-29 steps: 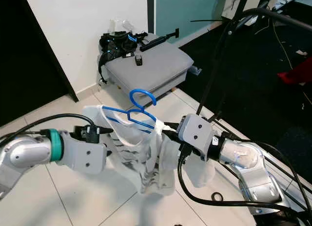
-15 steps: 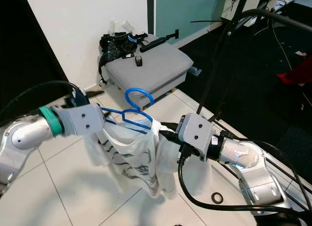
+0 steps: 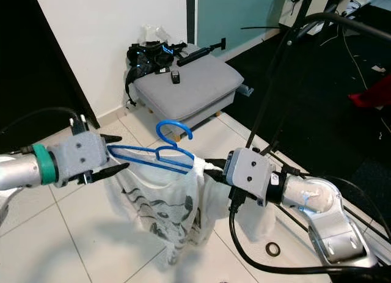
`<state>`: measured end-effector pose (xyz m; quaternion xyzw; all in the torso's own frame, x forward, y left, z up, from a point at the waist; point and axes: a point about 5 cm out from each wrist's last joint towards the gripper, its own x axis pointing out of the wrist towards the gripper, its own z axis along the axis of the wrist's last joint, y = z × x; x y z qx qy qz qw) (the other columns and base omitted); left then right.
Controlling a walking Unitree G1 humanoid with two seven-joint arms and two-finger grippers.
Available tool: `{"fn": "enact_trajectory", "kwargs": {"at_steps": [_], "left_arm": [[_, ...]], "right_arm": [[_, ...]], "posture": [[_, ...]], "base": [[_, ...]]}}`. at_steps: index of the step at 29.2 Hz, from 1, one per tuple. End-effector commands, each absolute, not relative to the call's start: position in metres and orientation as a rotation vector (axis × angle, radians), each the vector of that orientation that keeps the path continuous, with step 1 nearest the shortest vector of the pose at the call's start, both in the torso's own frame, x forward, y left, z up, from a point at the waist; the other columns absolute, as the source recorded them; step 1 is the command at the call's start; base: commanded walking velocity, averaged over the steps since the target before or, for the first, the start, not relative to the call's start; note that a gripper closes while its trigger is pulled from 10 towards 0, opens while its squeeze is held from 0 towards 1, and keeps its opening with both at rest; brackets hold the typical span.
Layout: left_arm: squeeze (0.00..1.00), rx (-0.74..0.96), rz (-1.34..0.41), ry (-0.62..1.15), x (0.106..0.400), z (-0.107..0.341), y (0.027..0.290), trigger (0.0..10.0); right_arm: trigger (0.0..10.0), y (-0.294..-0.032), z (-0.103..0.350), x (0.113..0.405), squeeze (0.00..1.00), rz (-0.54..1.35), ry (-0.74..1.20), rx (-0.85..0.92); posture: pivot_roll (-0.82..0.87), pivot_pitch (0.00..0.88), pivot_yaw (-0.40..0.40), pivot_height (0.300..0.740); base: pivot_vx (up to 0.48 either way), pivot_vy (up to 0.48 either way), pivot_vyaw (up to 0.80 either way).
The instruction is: Hang hanger
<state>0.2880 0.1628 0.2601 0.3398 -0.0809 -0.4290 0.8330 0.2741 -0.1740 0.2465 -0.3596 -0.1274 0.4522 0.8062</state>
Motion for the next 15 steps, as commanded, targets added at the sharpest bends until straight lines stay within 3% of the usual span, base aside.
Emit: {"fn": "enact_trajectory", "kwargs": {"at_steps": [1, 15], "left_arm": [[0.0, 0.659, -0.938, -0.152, 0.285, 0.259, 0.166, 10.0], [0.0, 0.664, -0.929, -0.048, 0.289, 0.252, 0.2, 10.0]], "right_arm": [[0.0, -0.167, 0.248, 0.268, 0.0, 1.005, -0.311, -0.783], [0.0, -0.158, 0.26, 0.257, 0.0, 1.047, -0.365, -0.794]], "posture": [[-0.14, 0.176, 0.167, 0.74], [-0.13, 0.181, 0.192, 0.74]], "base": [[0.0, 0.0, 0.0], [0.0, 0.0, 0.0]]}}
